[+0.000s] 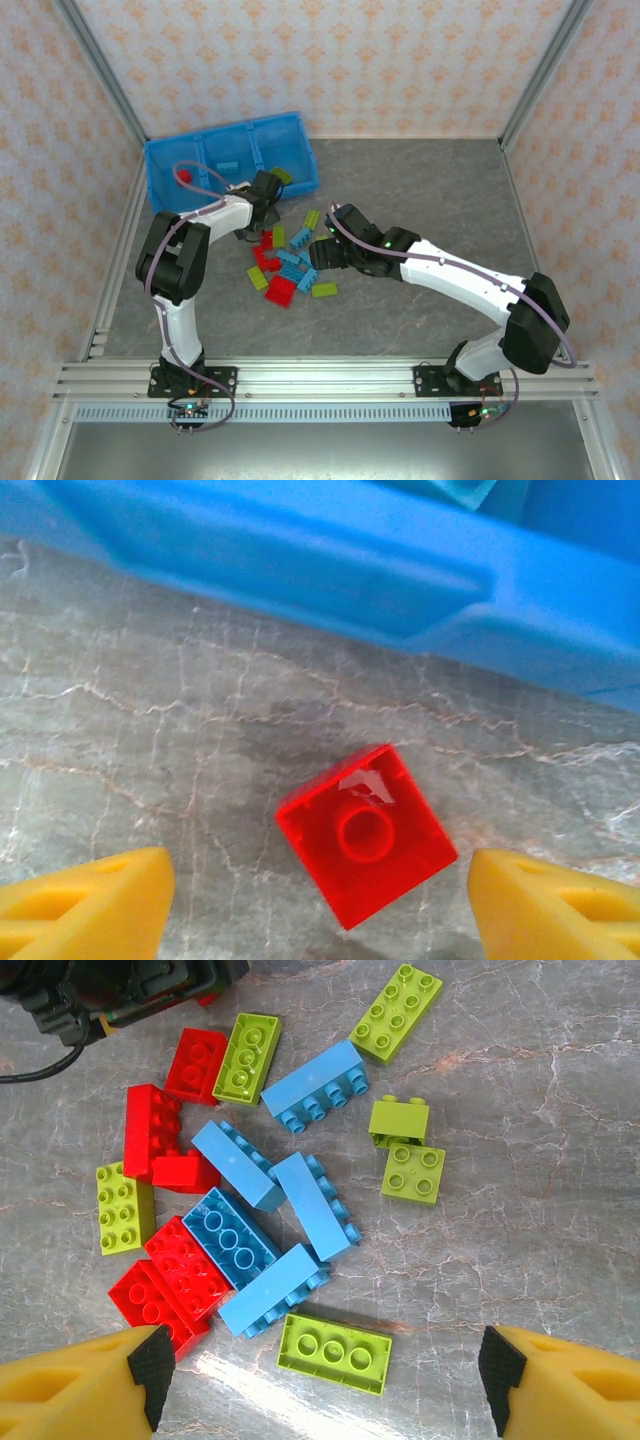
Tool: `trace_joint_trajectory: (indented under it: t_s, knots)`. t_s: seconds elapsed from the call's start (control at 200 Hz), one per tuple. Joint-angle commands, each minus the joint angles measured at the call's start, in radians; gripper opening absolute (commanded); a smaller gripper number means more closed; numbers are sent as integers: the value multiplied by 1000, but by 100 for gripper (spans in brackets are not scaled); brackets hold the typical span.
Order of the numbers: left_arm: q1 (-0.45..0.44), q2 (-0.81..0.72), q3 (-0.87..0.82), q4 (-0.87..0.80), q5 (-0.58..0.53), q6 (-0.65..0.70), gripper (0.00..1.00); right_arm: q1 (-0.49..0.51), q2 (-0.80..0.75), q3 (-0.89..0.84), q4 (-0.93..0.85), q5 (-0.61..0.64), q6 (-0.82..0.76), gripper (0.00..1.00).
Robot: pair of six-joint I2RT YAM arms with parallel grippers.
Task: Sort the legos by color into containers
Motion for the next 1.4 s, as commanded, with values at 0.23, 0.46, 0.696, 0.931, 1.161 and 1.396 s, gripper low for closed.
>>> trace_joint_trajectory:
  t_s: [0.23, 0.46, 0.696, 0.931, 1.161, 1.396]
  knots:
    - [35, 81, 60, 15, 83, 101, 67, 2, 8, 34, -26, 23, 14, 82]
    - [35, 61, 31, 34, 120, 110, 40, 2, 15, 32, -21, 17, 22, 82]
    - [33, -113, -68, 45, 166, 105, 32, 2, 26, 41, -9, 7, 24, 82]
    - [42, -430, -100, -84, 11, 134, 31, 3, 42, 63, -7, 0, 8, 82]
    - [251, -400, 116, -218, -83, 196, 32, 3, 26, 55, 0, 5, -3, 83]
    - [472, -128, 389, -246, 141, 146, 35, 3, 8, 43, -4, -4, -7, 83]
